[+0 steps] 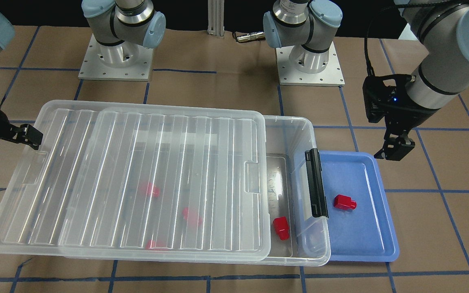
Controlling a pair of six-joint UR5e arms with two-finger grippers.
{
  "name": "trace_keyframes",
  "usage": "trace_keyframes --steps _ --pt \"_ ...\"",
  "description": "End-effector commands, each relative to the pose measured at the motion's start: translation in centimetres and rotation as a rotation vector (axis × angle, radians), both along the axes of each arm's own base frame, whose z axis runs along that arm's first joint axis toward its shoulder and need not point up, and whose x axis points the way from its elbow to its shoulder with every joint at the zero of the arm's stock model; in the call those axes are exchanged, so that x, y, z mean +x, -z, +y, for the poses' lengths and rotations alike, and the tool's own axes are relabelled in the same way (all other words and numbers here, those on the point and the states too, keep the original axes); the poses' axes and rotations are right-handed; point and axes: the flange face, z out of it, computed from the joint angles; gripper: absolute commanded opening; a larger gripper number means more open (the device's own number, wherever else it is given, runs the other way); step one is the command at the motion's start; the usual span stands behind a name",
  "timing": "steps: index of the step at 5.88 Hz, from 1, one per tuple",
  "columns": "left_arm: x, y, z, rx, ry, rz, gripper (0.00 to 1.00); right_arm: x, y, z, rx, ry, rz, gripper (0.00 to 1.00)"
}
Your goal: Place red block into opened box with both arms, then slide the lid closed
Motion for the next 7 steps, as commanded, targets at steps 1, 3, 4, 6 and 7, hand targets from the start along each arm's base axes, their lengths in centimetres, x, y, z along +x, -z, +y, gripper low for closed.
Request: trace_keyframes --steps 1,3,4,6,7 --pt "1.7 6.2 -2.7 0.024 0.092 0.015 0.98 -4.1 -0.3 0.7 0.009 -0.007 -0.004 1.00" --pt "2.7 12.6 -3.6 0.005 0.090 0.010 0.98 -6.9 -0.4 1.4 0.019 -0.023 -0.006 1.00" --pt "3.0 17.1 -4.5 -0.007 0.091 0.008 0.98 -7.9 -0.9 1.5 0.028 -0.016 0.027 1.00" --pt "3.2 21.8 -5.5 -0.011 0.096 0.010 0.98 -8.8 -1.8 1.4 0.036 -0.041 0.064 1.00" --pt "3.0 22.7 -5.8 -0.014 0.105 0.009 0.98 -9.8 -2.1 1.8 0.047 -0.028 0.088 1.00"
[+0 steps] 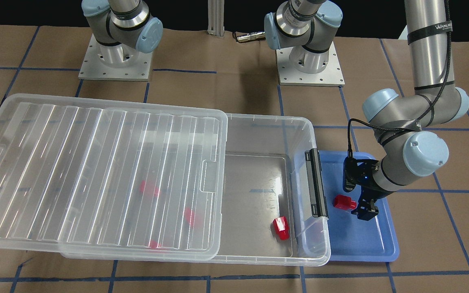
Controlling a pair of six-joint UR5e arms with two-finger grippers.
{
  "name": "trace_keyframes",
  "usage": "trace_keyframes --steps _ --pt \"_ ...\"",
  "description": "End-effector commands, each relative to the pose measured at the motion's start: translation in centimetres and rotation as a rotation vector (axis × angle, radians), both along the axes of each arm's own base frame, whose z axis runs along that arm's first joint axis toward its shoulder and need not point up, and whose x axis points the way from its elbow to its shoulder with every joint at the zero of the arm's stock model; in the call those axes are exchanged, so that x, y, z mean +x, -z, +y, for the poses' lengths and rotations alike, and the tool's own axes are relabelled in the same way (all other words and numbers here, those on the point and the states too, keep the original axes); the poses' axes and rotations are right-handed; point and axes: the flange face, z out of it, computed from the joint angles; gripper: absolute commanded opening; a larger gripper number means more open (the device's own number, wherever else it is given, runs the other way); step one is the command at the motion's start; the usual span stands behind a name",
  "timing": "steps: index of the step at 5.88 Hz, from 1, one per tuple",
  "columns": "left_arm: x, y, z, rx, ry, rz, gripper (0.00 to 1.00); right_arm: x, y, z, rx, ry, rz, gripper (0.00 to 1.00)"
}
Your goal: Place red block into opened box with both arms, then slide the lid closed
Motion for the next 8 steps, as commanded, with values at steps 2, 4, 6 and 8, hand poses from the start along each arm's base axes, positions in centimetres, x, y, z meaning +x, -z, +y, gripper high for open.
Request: trace_keyframes --steps 2,4,6,8 --pt "-0.7 2.3 -0.3 0.008 0.012 0.031 0.84 -1.4 -1.5 0.8 -0.006 0.026 0.035 1.00" --pt "-0.6 2.3 -0.4 0.005 0.055 0.032 0.34 0.4 -8.1 0.6 -0.066 0.023 0.039 1.00" --pt "-1.1 -1.9 -0.8 -0.041 0.051 0.009 0.20 8.6 -13.3 -0.3 -0.112 0.101 -0.085 1.00" --pt "-1.7 -10.9 1.5 -0.051 0.009 0.006 0.19 20.3 -17.6 -1.3 -0.179 0.188 -0.198 1.00"
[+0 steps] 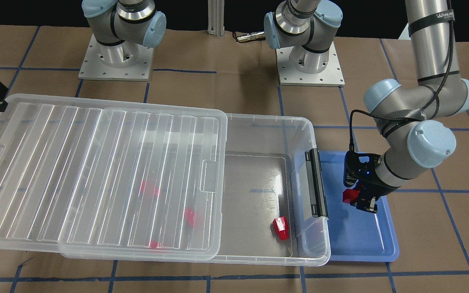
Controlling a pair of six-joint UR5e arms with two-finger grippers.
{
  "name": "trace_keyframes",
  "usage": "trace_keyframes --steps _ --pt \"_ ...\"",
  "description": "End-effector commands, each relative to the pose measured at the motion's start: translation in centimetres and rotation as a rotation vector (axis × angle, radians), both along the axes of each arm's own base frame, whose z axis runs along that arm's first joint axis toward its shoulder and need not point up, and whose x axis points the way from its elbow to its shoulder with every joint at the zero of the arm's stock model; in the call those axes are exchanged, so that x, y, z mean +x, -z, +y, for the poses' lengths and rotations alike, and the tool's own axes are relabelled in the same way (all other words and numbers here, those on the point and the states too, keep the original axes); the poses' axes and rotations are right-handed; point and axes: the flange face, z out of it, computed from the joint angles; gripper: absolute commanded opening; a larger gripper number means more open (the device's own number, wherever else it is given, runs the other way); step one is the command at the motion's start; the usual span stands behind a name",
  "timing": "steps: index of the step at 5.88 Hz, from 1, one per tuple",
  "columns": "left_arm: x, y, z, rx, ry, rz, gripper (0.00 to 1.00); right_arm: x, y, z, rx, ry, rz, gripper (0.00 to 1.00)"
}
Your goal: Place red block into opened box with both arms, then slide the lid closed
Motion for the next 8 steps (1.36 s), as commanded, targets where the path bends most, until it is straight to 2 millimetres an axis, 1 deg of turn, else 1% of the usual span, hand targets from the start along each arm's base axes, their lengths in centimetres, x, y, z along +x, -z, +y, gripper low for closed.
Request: trace_keyframes --steps 1,2,3,4,5,7,8 --pt "-0.9 -8.7 1.8 0.025 -0.044 0.011 0.19 10.0 -1.8 0.2 -0.029 0.062 -0.051 1.00" --pt "-3.8 -12.2 2.2 0.021 -0.088 0.006 0.19 13.4 -1.5 0.5 -0.024 0.083 -0.052 1.00" --pt "-7.9 -13.6 2.7 -0.003 -0.103 0.006 0.19 14.2 -1.3 0.6 -0.019 0.085 -0.053 1.00" --pt "-12.1 -13.4 3.2 0.000 -0.125 0.005 0.19 14.2 -1.2 0.6 -0.016 0.084 -0.059 1.00" --pt "-16.4 -12.6 3.7 0.004 -0.180 0.003 0.20 14.2 -1.1 0.6 -0.015 0.083 -0.059 1.00" --pt "-22.7 -6.8 2.9 -0.017 -0.217 0.017 0.20 14.2 -1.0 0.6 -0.010 0.083 -0.059 1.00" --pt "-24.7 -4.3 2.8 -0.025 -0.205 0.021 0.20 14.2 -0.9 0.6 -0.008 0.083 -0.059 1.00"
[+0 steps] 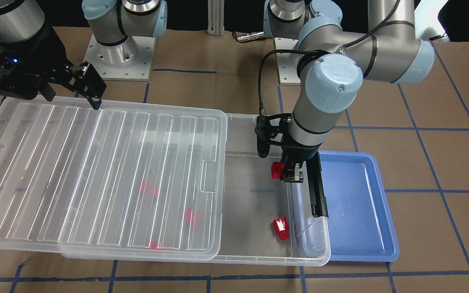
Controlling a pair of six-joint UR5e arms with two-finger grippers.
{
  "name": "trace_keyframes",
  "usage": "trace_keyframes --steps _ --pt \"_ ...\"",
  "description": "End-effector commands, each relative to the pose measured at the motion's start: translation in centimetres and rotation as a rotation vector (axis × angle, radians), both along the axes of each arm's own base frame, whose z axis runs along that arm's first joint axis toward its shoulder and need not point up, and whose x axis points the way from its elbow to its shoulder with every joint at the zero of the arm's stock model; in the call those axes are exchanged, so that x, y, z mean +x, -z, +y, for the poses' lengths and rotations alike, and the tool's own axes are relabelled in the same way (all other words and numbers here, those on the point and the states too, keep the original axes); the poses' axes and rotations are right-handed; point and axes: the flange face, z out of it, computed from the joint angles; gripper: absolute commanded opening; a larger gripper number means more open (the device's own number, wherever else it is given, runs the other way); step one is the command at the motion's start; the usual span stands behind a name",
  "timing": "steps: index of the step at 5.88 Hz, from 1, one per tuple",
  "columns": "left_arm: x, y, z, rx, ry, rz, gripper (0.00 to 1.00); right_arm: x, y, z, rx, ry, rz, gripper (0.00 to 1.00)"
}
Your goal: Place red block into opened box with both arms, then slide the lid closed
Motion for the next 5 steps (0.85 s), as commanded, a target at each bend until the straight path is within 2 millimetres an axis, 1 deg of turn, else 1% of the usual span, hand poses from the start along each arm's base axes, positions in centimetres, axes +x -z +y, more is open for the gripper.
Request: trace_keyframes --steps 1,2,4,5 --pt "-2.2 5.9 0.0 0.001 0.004 0.003 0.20 0.0 0.1 0.0 0.003 0.000 0.000 1.00" --pt "-1.9 8.4 0.3 0.006 0.004 -0.001 0.20 0.0 0.2 0.0 0.006 0.000 0.000 1.00" --pt "-1.7 12.5 -0.3 0.053 -0.002 -0.016 0.20 -0.1 0.7 0.1 0.014 -0.002 -0.001 1.00" --pt "-1.8 13.3 -0.4 0.063 -0.007 -0.017 0.21 -0.1 0.8 0.1 0.014 -0.002 -0.001 1.00"
